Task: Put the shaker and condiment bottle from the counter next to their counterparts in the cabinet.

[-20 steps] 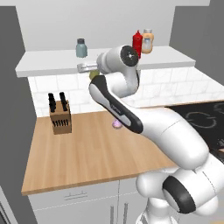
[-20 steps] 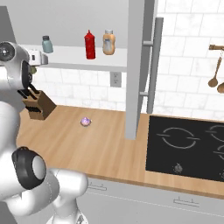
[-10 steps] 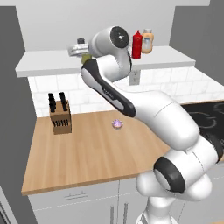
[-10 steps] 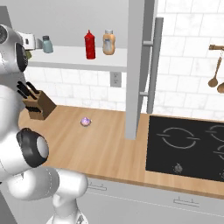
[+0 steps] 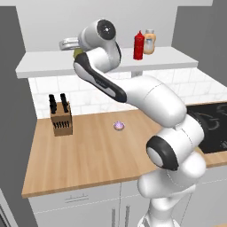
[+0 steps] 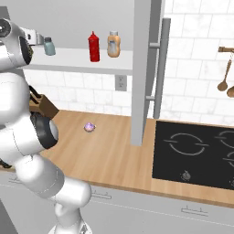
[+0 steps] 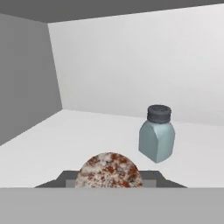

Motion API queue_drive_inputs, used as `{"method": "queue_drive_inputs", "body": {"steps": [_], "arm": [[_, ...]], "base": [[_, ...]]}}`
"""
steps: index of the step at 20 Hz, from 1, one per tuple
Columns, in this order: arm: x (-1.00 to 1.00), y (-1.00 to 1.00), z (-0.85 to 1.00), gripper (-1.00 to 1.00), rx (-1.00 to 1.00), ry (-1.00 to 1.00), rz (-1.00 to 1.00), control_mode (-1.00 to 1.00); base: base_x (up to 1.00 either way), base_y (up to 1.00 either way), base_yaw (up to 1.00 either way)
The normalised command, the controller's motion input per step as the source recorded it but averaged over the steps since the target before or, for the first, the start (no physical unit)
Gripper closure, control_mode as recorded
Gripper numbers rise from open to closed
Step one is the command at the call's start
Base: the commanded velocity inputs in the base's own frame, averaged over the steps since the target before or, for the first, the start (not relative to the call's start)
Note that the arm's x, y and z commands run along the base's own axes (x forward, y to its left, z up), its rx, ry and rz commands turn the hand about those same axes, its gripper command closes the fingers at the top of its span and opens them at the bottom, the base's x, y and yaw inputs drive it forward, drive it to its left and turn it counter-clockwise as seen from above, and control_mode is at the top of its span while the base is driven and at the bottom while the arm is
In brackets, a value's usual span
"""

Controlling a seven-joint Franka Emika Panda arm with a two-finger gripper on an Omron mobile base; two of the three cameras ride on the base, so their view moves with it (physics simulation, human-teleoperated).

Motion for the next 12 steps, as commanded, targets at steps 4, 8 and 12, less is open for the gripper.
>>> {"method": "queue_drive_inputs", "body": {"steps": [4,8,12], "arm": [[0.22,0.35,0.00,1.00,0.00,0.00,0.00,-1.00],[0.00,0.32,-0.01,1.00,0.00,0.00,0.07,-1.00],[0.38,0.06,0.00,1.00,0.00,0.00,0.00,-1.00]], "base": [[0.00,0.00,0.00],[0.00,0.00,0.00],[0.00,0.00,0.00]]}}
